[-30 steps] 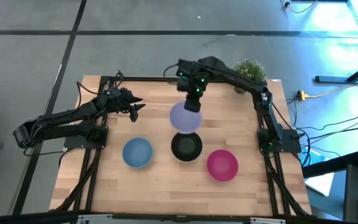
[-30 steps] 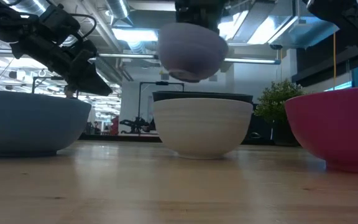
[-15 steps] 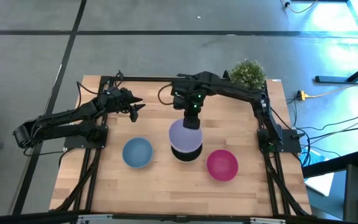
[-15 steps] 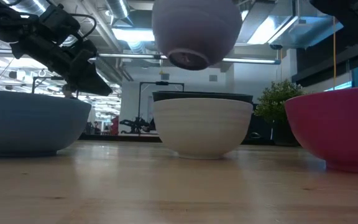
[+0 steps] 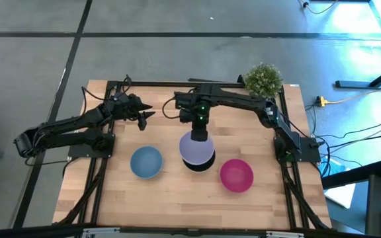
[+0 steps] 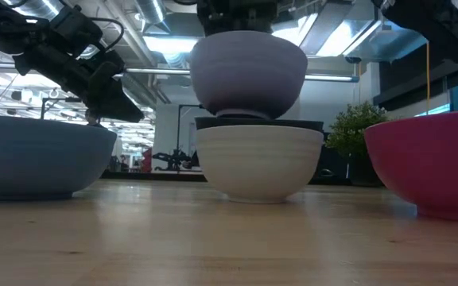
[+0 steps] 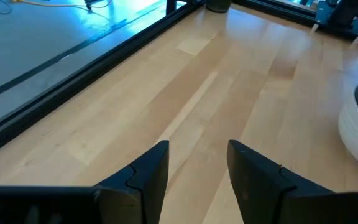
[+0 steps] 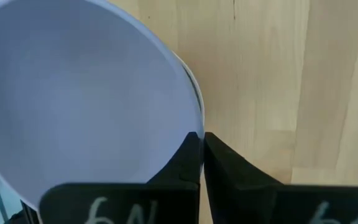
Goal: Nest bowls inside each other
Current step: Stack the purple bowl on top of the black bowl
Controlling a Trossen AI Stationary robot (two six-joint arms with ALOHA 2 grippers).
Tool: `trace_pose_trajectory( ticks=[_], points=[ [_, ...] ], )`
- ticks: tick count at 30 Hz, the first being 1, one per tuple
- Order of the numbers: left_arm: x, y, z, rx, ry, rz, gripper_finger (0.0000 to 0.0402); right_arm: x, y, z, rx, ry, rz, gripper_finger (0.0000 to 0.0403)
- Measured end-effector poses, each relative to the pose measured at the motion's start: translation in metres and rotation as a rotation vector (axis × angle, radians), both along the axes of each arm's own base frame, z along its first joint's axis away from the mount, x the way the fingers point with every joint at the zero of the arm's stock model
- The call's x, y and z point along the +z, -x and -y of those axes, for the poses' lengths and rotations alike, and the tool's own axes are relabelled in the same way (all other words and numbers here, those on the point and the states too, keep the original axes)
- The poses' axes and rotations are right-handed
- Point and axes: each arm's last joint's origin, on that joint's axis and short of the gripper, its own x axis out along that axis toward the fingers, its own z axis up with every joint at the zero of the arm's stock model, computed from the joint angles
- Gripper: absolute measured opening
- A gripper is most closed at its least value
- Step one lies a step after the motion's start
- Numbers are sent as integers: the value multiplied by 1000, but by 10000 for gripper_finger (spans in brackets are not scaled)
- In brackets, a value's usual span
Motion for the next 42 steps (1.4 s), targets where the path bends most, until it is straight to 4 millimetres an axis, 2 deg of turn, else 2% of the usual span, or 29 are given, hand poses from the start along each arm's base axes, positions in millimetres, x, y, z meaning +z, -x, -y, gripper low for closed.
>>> trace_pose_trajectory(
  ticks=[9, 16, 23, 30, 42],
  points=[
    [0, 0, 0, 10, 19, 9, 158, -2, -4, -1, 34, 6, 31, 6],
    [-1, 0, 0, 11, 29, -1, 158, -26, -4, -6, 51, -36, -2, 6],
    [-2, 1, 0, 14, 29, -6, 158, -36, 9, -14, 63, -37, 35, 6],
    [-1, 1, 0, 17, 27, -5, 158, -49, 26, -15, 6, -26, 116, 6],
    [-1, 1, 0, 19, 25, -3, 158, -52, 29, -6, -32, -12, 117, 6]
  ],
)
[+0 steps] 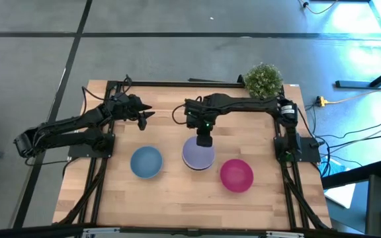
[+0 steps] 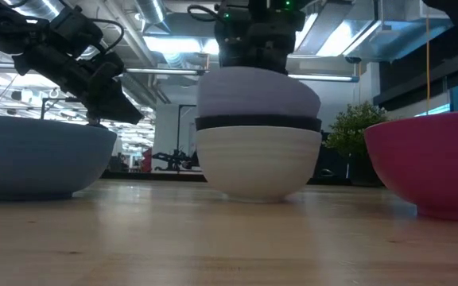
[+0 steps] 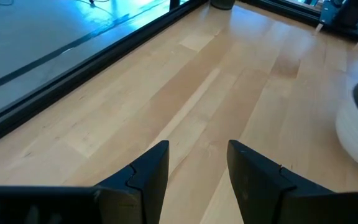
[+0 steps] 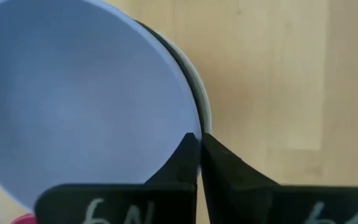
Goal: Nest bowls inside each other
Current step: Stack the purple bowl on top of the black bowl, then stack the pink bowl on top of the purple bowl
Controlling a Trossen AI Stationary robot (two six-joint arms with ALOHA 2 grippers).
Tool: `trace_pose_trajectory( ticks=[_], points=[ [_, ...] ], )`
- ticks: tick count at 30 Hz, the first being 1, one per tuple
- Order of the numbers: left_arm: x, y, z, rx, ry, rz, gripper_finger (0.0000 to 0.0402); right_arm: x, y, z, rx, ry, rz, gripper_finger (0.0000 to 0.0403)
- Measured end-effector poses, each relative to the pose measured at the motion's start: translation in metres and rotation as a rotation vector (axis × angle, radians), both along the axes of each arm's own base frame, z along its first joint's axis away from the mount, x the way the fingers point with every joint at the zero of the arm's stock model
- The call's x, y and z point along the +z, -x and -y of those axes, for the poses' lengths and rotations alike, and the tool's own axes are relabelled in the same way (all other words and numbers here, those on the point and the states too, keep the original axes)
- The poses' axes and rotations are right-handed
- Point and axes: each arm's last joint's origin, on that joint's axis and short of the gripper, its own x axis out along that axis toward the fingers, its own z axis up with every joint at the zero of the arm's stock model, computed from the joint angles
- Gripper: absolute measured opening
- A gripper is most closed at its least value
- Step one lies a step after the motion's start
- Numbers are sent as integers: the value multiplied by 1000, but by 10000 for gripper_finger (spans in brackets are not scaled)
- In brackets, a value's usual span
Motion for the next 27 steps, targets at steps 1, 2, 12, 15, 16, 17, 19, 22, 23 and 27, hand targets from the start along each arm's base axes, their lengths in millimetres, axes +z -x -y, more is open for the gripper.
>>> trace_pose_trajectory(
  ticks=[1, 2, 12, 15, 16, 17, 19, 22, 23, 27],
  points=[
    [0, 0, 0, 0, 0, 0, 158, 0, 0, 1, -7, 16, -5, 6],
    [0, 0, 0, 0, 0, 0, 158, 0, 0, 1, -10, 30, -9, 6],
    [0, 0, 0, 0, 0, -1, 158, -1, 2, 2, -45, 67, -38, 6],
    [0, 0, 0, 0, 0, -1, 158, -1, 2, 1, -54, 61, -41, 8],
    [0, 0, 0, 0, 0, -1, 158, -1, 2, 1, -52, 56, -40, 15],
    [0, 0, 0, 0, 0, -1, 158, -1, 2, 1, -51, 52, -40, 24],
    [0, 0, 0, 0, 0, -1, 158, -1, 2, 1, -59, 49, -41, 46],
    [0, 0, 0, 0, 0, -1, 158, -1, 2, 1, -72, 45, -44, 76],
    [0, 0, 0, 0, 0, -1, 158, -1, 2, 1, -72, 45, -44, 84],
    [0, 0, 0, 0, 1, -1, 158, -1, 2, 1, -71, 45, -44, 110]
  ],
)
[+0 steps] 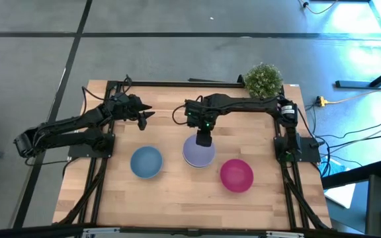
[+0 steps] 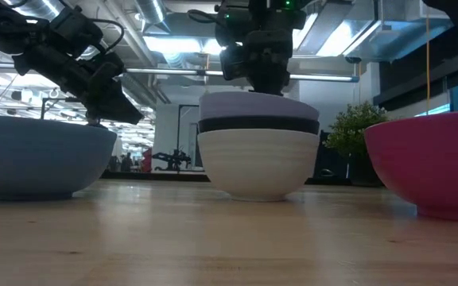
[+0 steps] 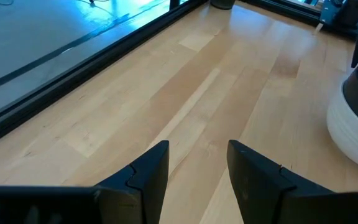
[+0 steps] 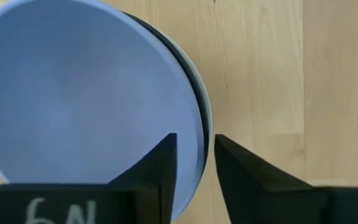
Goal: Nest bowls inside each other
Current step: Stack the pink bowl on top of the purple bowl
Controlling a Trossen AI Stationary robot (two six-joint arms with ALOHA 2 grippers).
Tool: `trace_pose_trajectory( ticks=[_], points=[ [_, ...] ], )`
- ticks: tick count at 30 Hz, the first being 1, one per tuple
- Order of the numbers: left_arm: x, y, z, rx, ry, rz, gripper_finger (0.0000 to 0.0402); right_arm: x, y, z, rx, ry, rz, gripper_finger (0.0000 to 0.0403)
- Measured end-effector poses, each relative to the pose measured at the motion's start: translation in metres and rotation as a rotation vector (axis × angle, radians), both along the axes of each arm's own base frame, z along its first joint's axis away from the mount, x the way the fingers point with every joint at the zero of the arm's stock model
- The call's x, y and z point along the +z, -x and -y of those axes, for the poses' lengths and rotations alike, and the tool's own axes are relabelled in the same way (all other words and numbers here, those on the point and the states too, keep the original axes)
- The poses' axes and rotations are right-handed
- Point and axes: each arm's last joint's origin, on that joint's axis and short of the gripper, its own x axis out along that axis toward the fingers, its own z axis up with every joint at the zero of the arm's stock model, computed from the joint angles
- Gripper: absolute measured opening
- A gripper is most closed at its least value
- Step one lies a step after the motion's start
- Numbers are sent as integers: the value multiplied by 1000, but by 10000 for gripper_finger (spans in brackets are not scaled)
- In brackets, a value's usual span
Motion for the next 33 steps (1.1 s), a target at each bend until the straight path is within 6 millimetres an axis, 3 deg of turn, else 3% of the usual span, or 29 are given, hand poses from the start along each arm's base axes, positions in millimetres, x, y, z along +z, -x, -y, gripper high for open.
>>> trace_pose_trajectory(
  ticks=[7, 15, 22, 28, 33],
  points=[
    [0, 0, 0, 0, 0, 0, 158, 4, 1, 0, 1, 7, 12, 138],
    [0, 0, 0, -1, 0, 0, 158, 29, 17, 1, -24, 97, 14, 141],
    [0, 0, 0, -3, -4, -2, 158, 53, 42, -6, -40, 112, -53, 141],
    [0, 0, 0, -1, -2, -1, 158, 80, 72, -20, -53, 124, 55, 142],
    [0, 0, 0, -1, -1, -1, 158, 73, 110, -34, -115, 145, 131, 142]
  ],
)
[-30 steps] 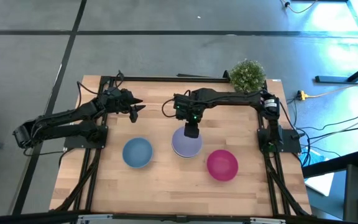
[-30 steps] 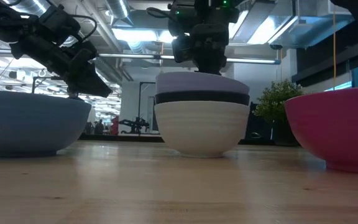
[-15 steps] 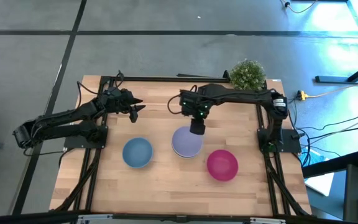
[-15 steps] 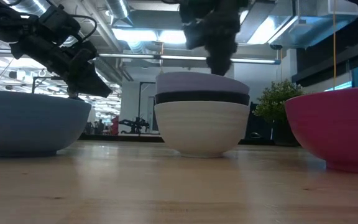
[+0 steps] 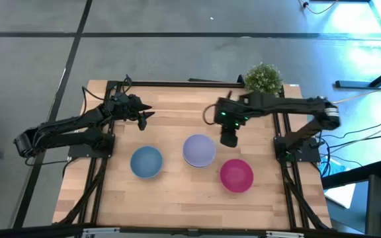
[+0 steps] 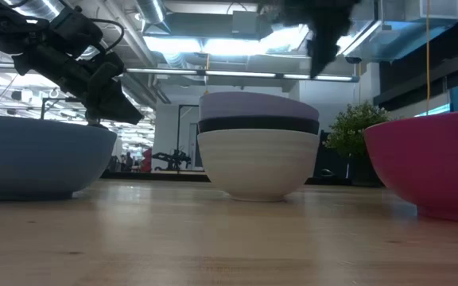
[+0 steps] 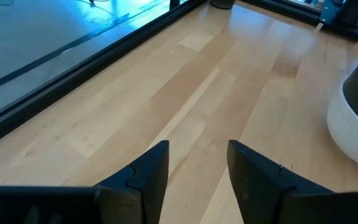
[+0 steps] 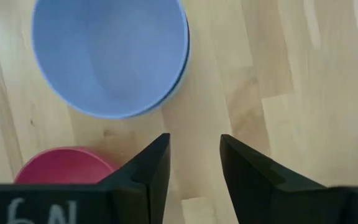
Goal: Nest bowls inside each other
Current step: Stack the pink bowl on top of the purple bowl
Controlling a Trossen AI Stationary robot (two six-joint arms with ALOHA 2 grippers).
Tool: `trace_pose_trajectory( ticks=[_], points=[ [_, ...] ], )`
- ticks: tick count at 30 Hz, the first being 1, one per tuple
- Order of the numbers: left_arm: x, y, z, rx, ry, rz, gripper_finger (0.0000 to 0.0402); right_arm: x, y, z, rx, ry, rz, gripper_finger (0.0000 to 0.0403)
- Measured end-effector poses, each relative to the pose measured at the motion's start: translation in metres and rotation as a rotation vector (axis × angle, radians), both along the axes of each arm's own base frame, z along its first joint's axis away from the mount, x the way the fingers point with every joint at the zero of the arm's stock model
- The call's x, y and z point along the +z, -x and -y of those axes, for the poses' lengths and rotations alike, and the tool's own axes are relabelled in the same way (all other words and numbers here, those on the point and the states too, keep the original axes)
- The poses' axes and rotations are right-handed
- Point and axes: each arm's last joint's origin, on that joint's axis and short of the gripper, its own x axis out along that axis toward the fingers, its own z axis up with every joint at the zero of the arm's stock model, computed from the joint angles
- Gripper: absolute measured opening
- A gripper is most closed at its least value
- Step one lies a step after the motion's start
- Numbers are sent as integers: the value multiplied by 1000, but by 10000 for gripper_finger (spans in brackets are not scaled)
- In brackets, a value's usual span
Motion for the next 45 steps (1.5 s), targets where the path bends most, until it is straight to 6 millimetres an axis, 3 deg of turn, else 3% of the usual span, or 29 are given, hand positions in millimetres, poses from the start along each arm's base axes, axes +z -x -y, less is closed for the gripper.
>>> trace_pose_trajectory(
  ticks=[9, 17, 27, 45],
  points=[
    [0, 0, 0, 1, 1, 1, 158, -42, 55, -30, -23, -54, -26, 142],
    [0, 0, 0, 1, 1, 1, 158, -80, 78, -56, -8, -178, 10, 142],
    [0, 0, 0, 1, 1, 1, 158, -94, 86, -73, -16, -186, -21, 142],
    [0, 0, 0, 1, 1, 1, 158, -111, 93, -73, -62, -180, -69, 142]
  ],
)
